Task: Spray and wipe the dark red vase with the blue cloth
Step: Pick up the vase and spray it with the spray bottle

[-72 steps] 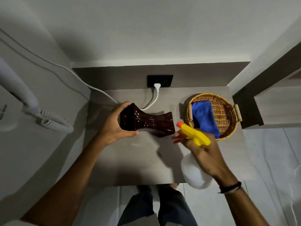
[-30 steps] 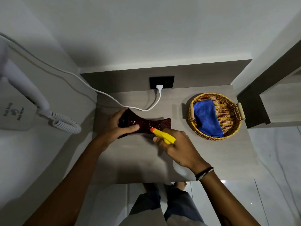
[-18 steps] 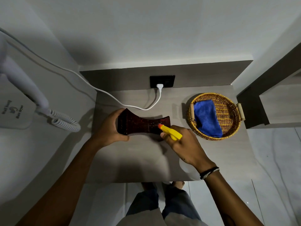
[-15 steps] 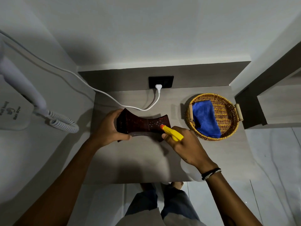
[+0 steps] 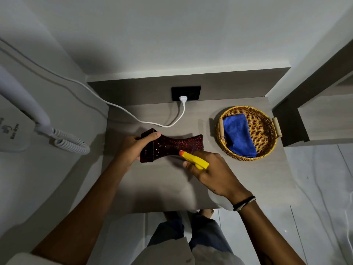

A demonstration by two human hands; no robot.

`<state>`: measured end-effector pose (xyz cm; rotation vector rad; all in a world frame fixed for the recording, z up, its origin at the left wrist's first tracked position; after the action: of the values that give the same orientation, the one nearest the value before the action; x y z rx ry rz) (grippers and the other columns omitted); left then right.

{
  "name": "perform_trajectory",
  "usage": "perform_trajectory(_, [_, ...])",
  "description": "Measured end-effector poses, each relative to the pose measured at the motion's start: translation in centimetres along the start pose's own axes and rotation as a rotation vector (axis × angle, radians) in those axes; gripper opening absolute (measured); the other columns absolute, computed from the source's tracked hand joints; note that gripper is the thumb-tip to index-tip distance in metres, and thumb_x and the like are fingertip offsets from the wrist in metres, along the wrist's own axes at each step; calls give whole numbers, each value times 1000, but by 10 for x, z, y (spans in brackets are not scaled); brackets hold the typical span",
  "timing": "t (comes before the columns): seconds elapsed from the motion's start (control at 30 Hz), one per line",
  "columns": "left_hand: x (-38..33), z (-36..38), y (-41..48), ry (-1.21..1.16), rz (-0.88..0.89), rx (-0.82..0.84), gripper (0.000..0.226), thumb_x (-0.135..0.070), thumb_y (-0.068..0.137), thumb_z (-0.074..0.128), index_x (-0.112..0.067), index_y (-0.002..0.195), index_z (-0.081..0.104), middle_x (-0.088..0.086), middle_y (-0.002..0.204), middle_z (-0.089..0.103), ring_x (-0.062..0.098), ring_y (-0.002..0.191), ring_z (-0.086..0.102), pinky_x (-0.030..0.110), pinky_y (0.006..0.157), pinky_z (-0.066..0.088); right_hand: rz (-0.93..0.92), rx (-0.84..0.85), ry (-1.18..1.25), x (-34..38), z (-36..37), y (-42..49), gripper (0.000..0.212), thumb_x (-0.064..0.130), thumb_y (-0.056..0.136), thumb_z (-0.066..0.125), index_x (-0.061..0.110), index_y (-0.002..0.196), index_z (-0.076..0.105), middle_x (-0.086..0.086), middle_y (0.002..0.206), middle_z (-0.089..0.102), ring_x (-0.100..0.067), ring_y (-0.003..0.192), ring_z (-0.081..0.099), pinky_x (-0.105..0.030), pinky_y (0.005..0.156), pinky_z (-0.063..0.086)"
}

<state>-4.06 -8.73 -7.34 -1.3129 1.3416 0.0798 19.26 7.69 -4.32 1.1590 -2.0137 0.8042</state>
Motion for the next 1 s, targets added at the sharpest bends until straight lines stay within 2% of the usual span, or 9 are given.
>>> perform_trajectory(0.2, [0, 0, -4, 7, -11, -11, 81, -79, 53, 84, -16, 104, 81, 4, 91, 84, 19, 80, 81, 26, 58, 58, 16, -9, -20, 2, 7, 1, 39, 51, 101, 65, 19, 79, 59, 0, 69, 63, -21, 66, 58, -43, 63, 45])
perform_trajectory(0.3, [0, 1, -4, 23, 26, 19, 86, -79, 57, 83, -22, 121, 75, 5, 111, 82, 23, 96, 79, 24, 58, 60, 34, -33, 0, 0, 8, 1, 39, 50, 102, 65, 22, 77, 58, 0, 66, 62, -20, 65, 59, -43, 61, 45])
perform_trajectory(0.4, [6, -3, -2, 14, 125, 107, 110, -67, 61, 90, -40, 158, 46, -2, 140, 66, 12, 117, 70, 30, 83, 65, 57, -39, 22, -4, 9, 0, 38, 51, 102, 66, 22, 78, 59, 1, 66, 62, -20, 64, 59, -40, 60, 43])
perform_trajectory(0.47, [12, -8, 0, 135, 222, 163, 122, -59, 52, 99, -56, 158, 38, 0, 154, 53, 14, 132, 60, 41, 110, 54, 76, -37, 26, -6, 9, -2, 36, 53, 101, 66, 21, 83, 63, 0, 69, 65, -20, 66, 61, -40, 62, 45])
perform_trajectory(0.53, [16, -10, -1, 224, 312, 224, 122, -48, 43, 104, -72, 145, 41, 2, 157, 45, 12, 128, 61, 31, 107, 54, 94, -45, 27, -8, 8, -5, 35, 52, 102, 67, 20, 87, 67, -1, 71, 67, -21, 68, 63, -43, 64, 48])
perform_trajectory(0.63, [15, -10, -2, 246, 403, 208, 106, -42, 39, 103, -75, 125, 51, -11, 142, 59, -5, 107, 67, 9, 81, 54, 96, -38, 53, -11, 4, -10, 32, 48, 102, 69, 20, 86, 67, -2, 70, 66, -22, 67, 62, -45, 65, 49])
perform_trajectory(0.73, [7, -7, -3, 354, 440, 96, 72, -60, 43, 96, -55, 108, 65, -32, 108, 73, -16, 97, 66, 4, 72, 49, 64, 15, 50, -13, 0, -11, 34, 48, 102, 69, 21, 81, 64, -1, 67, 64, -18, 64, 61, -42, 62, 46])
perform_trajectory(0.87, [0, -9, 3, 232, 230, 6, 71, -70, 49, 87, -26, 105, 79, -8, 92, 83, 11, 86, 79, 38, 86, 64, -11, 50, -30, -7, 0, -8, 29, 56, 100, 63, 36, 80, 60, 8, 69, 60, -12, 64, 57, -30, 59, 37])
perform_trajectory(1.0, [-2, -13, 3, 196, 129, 19, 57, -70, 53, 85, -25, 87, 84, -4, 81, 84, 14, 76, 81, 47, 91, 64, -72, 40, -88, -1, 4, 0, 25, 58, 99, 58, 35, 91, 61, 10, 79, 65, -15, 71, 60, -28, 60, 37])
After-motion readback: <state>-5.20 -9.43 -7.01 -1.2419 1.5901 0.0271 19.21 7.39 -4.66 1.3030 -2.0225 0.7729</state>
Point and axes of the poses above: each hand's wrist, its own y-axis towards the middle knuckle, its own z-axis out of the palm, x = y × z, the point moved 1 cm from there along y, towards the middle knuckle
